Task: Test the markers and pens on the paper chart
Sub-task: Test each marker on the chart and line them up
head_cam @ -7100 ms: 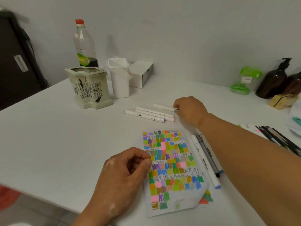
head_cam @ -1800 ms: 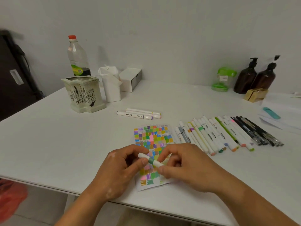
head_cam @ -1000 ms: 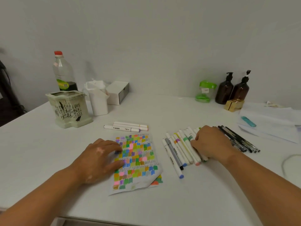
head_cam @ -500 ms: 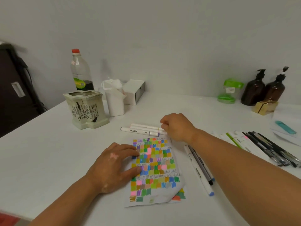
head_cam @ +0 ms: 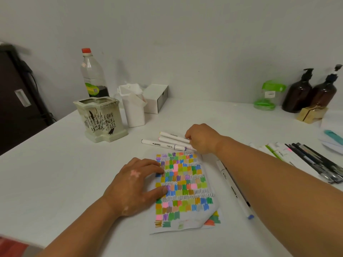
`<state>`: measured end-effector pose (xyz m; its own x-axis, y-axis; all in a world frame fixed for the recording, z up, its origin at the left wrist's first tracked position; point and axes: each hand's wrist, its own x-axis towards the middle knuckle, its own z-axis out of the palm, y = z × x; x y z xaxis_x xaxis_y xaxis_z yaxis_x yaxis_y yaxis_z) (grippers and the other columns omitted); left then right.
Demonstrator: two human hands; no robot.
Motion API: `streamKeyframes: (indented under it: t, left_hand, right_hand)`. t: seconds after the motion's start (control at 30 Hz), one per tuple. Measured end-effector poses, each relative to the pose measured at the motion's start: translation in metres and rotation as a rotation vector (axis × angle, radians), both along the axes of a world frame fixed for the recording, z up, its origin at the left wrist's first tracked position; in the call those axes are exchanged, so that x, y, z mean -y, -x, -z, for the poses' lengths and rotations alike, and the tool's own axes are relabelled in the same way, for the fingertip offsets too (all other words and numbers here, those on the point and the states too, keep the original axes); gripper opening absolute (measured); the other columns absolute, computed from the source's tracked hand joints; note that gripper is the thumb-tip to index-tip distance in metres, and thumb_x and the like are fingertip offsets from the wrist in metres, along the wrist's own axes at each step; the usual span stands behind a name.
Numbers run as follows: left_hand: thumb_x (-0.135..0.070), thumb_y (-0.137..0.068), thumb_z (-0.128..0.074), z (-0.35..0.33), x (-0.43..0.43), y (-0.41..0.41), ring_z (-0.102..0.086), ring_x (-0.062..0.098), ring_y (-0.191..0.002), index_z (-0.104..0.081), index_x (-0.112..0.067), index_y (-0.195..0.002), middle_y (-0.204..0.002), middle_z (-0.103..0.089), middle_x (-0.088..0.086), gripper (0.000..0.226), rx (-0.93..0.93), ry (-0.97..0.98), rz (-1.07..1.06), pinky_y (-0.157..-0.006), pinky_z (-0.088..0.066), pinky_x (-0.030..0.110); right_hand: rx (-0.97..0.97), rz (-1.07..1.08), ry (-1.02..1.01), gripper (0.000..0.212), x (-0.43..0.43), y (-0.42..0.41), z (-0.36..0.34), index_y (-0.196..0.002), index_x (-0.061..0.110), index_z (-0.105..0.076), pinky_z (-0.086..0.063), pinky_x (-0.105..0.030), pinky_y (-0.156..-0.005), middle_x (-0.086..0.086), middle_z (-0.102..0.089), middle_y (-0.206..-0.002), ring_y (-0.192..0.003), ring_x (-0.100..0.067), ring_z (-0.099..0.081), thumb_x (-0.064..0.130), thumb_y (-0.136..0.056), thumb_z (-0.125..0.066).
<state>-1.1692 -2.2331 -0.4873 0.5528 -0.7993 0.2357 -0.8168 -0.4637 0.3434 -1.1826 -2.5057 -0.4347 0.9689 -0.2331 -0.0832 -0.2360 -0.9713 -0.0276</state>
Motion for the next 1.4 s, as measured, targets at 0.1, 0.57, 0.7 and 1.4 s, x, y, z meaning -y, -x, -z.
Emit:
streamKeyframes:
  t: [0.1,0.57,0.7,1.4]
  left_hand:
    - [-0.089,-0.075,-0.042,-0.002,-0.001,0.002,-0.043,-0.006,-0.118,-0.059,-0.043,-0.127,-0.133,-0.050,-0.031,0.072,-0.013,0.008,0.007,-0.098,-0.046,0.023]
    - [-0.084,-0.079,-0.042,-0.007,-0.004,0.008,-0.043,-0.006,-0.119,-0.062,-0.044,-0.125,-0.129,-0.053,-0.031,0.064,-0.002,0.027,0.049,-0.096,-0.047,0.026]
    - [-0.067,-0.084,-0.060,-0.009,-0.005,0.013,-0.050,-0.001,-0.116,-0.067,-0.038,-0.117,-0.122,-0.058,-0.026,0.044,0.004,0.112,0.050,-0.093,-0.051,0.029]
    - [-0.032,-0.104,-0.038,-0.032,0.063,0.034,-0.059,0.011,-0.099,-0.055,-0.020,-0.133,-0.112,-0.064,-0.005,0.035,-0.117,0.109,0.328,-0.085,-0.050,0.032]
  right_hand:
    - [0.007,0.034,0.011,0.032,0.004,0.006,-0.001,-0.127,0.007,-0.064,-0.054,-0.041,-0.095,-0.011,-0.067,-0.123,-0.107,-0.027,-0.064,0.013,-0.096,-0.061]
    - [0.268,0.151,-1.120,0.027,-0.022,0.132,-0.020,-0.111,0.027,-0.069,-0.059,-0.025,-0.072,0.012,-0.076,-0.089,-0.084,-0.008,-0.074,0.010,-0.091,-0.066]
    - [0.346,0.173,-1.434,0.022,-0.037,0.151,-0.006,-0.099,0.012,-0.072,-0.060,-0.034,-0.070,-0.005,-0.078,-0.093,-0.085,-0.022,-0.075,0.003,-0.080,-0.066]
    - [0.679,0.050,-1.222,0.010,-0.056,0.153,0.016,-0.092,0.026,-0.073,-0.055,-0.026,-0.056,-0.003,-0.071,-0.070,-0.061,-0.017,-0.068,0.029,-0.084,-0.078]
